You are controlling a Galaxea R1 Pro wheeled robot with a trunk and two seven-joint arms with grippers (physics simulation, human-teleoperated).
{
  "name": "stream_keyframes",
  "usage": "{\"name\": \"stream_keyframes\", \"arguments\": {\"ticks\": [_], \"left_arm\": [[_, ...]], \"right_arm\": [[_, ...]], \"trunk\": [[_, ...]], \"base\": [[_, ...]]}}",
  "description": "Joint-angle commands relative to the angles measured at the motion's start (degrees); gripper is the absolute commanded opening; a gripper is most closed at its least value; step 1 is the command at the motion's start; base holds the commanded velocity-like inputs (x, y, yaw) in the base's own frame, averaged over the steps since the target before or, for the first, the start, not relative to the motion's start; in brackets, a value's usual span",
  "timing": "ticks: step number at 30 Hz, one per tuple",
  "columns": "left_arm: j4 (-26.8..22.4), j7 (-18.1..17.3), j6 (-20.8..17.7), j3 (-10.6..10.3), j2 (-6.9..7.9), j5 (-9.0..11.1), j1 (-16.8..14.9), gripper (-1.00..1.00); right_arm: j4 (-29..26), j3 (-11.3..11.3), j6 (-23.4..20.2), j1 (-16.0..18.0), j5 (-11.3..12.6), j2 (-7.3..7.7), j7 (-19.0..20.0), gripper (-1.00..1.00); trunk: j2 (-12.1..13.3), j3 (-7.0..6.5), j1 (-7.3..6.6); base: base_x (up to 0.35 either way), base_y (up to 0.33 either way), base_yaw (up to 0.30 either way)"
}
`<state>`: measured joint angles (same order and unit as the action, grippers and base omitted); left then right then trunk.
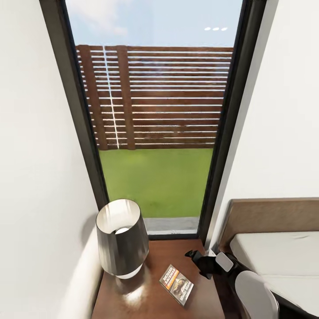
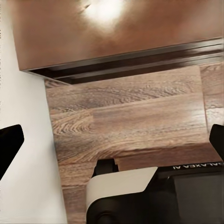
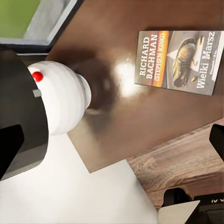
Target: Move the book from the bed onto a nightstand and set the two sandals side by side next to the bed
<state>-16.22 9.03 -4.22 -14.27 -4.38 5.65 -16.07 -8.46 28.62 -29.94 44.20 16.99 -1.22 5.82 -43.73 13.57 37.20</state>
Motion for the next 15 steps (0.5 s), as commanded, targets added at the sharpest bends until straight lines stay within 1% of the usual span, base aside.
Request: {"name": "stream_keyframes", "arguments": {"ticks": [1, 11, 15], "left_arm": [[-0.13, 0.37, -0.32, -0.49, 0.04, 0.59, -0.02, 1.0], [-0.13, 0.37, -0.34, -0.49, 0.06, 0.59, -0.02, 1.0], [-0.13, 0.36, -0.33, -0.49, 0.07, 0.59, -0.02, 1.0]], "right_arm": [[-0.12, 0.03, -0.3, 0.01, 0.15, -0.01, -0.02, 1.0], [-0.15, 0.03, -0.21, -0.04, 0.13, -0.01, -0.02, 1.0], [-0.1, 0.03, 0.64, -0.05, 0.12, -0.03, -0.02, 1.0]], "trunk": [[0.36, -0.1, -0.22], [4.37, -1.9, -2.41], [5.97, -2.62, -3.29]], "base": [[0.0, 0.0, 0.0], [0.0, 0.0, 0.0], [0.0, 0.0, 0.0]]}}
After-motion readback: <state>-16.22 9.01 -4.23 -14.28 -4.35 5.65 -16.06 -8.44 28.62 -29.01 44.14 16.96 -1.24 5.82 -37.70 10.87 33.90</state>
